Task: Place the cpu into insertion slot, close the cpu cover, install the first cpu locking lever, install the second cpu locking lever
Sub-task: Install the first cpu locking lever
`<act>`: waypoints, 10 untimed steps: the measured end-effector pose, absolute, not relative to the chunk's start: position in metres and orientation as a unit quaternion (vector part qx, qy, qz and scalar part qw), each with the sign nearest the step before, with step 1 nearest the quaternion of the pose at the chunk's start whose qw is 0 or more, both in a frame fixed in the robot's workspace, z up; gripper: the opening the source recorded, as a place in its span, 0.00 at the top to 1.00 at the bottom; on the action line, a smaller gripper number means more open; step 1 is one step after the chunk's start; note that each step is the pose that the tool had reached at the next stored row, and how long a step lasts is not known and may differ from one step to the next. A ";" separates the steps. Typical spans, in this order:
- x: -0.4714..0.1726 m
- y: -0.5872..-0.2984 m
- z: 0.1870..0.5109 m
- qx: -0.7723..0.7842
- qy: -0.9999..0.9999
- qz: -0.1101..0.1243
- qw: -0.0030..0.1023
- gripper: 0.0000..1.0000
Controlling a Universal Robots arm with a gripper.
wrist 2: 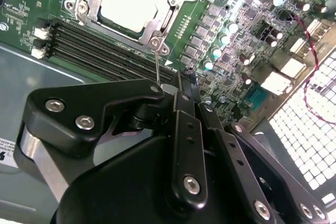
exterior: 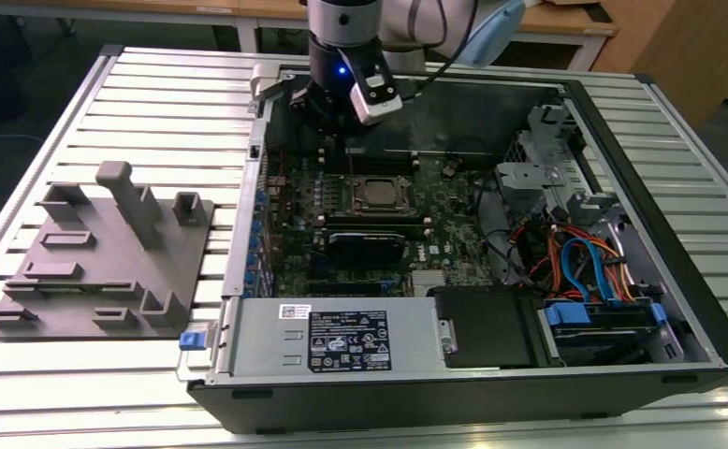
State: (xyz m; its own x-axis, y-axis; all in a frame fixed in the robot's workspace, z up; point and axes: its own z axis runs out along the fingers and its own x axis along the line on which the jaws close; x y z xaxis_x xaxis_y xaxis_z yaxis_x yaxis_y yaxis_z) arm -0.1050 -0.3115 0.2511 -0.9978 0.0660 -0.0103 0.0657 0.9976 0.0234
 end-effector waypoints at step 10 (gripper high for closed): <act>-0.104 -0.311 0.251 0.033 0.999 0.011 0.006 0.89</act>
